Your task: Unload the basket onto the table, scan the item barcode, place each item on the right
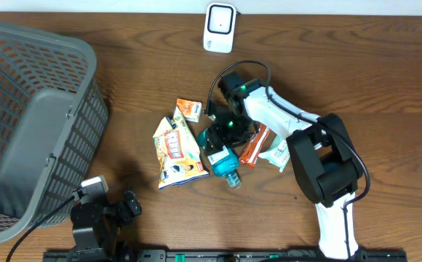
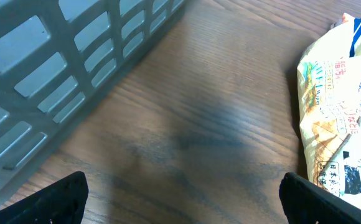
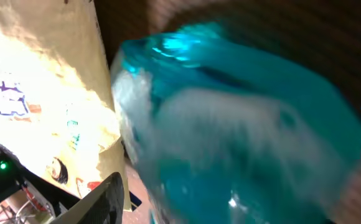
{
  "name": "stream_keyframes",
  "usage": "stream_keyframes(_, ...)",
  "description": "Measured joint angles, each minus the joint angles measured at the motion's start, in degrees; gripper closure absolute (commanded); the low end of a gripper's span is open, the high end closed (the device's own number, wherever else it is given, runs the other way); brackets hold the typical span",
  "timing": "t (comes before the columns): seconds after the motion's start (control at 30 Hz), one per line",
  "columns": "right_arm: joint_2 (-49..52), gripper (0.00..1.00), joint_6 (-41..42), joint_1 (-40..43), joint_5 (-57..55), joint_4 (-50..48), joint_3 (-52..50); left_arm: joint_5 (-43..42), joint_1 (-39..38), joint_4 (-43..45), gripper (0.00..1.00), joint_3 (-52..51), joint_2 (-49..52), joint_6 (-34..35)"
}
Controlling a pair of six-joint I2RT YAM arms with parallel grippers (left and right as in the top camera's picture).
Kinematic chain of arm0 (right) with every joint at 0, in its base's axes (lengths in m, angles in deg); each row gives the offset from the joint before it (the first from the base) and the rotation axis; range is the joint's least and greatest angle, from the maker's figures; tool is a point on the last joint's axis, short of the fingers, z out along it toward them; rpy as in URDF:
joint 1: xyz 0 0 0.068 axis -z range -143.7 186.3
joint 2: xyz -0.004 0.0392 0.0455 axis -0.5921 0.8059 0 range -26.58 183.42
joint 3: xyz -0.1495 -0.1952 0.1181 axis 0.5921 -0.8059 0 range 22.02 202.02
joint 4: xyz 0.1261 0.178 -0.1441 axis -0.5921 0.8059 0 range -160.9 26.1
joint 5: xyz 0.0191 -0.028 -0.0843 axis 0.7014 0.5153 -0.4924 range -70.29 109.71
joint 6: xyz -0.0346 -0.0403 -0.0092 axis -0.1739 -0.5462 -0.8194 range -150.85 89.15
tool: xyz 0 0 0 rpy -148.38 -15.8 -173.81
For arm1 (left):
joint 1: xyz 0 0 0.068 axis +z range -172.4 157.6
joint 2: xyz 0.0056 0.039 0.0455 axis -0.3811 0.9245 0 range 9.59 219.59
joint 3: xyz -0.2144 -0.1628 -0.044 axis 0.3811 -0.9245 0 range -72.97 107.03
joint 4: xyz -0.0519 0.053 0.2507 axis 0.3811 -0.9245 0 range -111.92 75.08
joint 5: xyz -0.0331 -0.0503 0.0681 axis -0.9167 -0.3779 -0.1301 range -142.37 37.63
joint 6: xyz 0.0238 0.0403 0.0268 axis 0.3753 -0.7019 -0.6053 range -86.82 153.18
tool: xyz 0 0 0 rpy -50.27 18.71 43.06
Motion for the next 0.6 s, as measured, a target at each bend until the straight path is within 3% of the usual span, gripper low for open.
stream_keyframes(0.17,-0.31,0.51,0.92,-0.28,-1.68,-2.25,0.02,0.00,0.00,0.00,0.02,0.00,0.00,0.00)
stream_keyframes(0.4,-0.31,0.55,1.57,-0.28,-2.27,-2.25,0.02,0.00,0.00,0.00,0.02,0.00,0.00,0.02)
stream_keyframes(0.5,-0.31,0.71,2.67,-0.22,-2.23,-2.23,0.07,0.00,0.00,0.02,0.02,0.00,0.00,0.00)
stream_keyframes(0.6,-0.31,0.76,3.69,-0.20,-1.36,-2.16,0.28,0.00,0.00,0.02,0.02,0.00,0.00,0.02)
